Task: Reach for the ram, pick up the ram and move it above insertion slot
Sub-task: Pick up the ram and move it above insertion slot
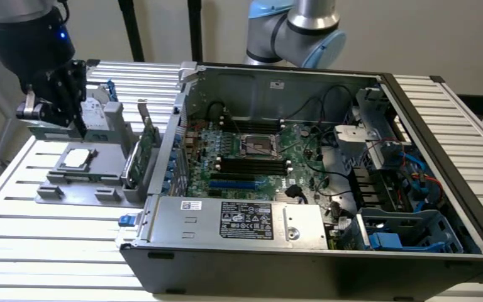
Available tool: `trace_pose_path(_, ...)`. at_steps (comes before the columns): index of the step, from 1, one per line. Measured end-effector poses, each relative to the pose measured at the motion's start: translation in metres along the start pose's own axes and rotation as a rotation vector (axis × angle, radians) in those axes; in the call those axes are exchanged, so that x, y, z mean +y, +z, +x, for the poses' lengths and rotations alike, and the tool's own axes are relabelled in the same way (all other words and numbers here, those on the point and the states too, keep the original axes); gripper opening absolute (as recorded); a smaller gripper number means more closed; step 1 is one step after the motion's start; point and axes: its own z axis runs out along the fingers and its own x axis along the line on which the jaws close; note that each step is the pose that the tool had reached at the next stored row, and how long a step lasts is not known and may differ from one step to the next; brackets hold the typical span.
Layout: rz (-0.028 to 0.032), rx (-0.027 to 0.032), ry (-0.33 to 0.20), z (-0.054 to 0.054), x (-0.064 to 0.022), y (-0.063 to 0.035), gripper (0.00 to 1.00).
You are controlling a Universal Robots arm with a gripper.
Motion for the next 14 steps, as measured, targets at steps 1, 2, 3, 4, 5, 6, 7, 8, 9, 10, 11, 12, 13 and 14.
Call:
trace_pose_path(1,0.0001,-0.0003,0.000,0.000,-0.0029,-0.0047,0.13)
trace_pose_path(2,-0.0002,-0.0005,-0.001,0.000,-0.0060,-0.0093,0.13)
trace_pose_path(3,-0.0002,-0.0011,-0.001,0.000,-0.0093,-0.0138,0.13)
trace_pose_path(4,-0.0003,-0.0020,-0.002,0.000,-0.0130,-0.0184,0.13)
trace_pose_path(5,-0.0005,-0.0031,-0.003,-0.001,-0.0170,-0.0228,0.13)
trace_pose_path(6,-0.0004,-0.0047,-0.003,-0.001,-0.0211,-0.0258,0.13)
trace_pose_path(7,-0.0006,-0.0070,-0.003,-0.001,-0.0253,-0.0278,0.13)
trace_pose_path(8,-0.0006,-0.0089,-0.004,-0.001,-0.0296,-0.0292,0.13)
trace_pose_path(9,-0.0008,-0.0105,-0.004,-0.001,-0.0344,-0.0305,0.13)
trace_pose_path(10,-0.0008,-0.0122,-0.004,-0.001,-0.0389,-0.0314,0.13)
trace_pose_path(11,-0.0009,-0.0138,-0.005,-0.001,-0.0433,-0.0325,0.13)
trace_pose_path(12,-0.0009,-0.0151,-0.005,-0.001,-0.0476,-0.0332,0.13)
trace_pose_path(13,-0.0009,-0.0166,-0.005,-0.002,-0.0521,-0.0339,0.13)
trace_pose_path(14,-0.0008,-0.0179,-0.006,-0.002,-0.0564,-0.0344,0.13)
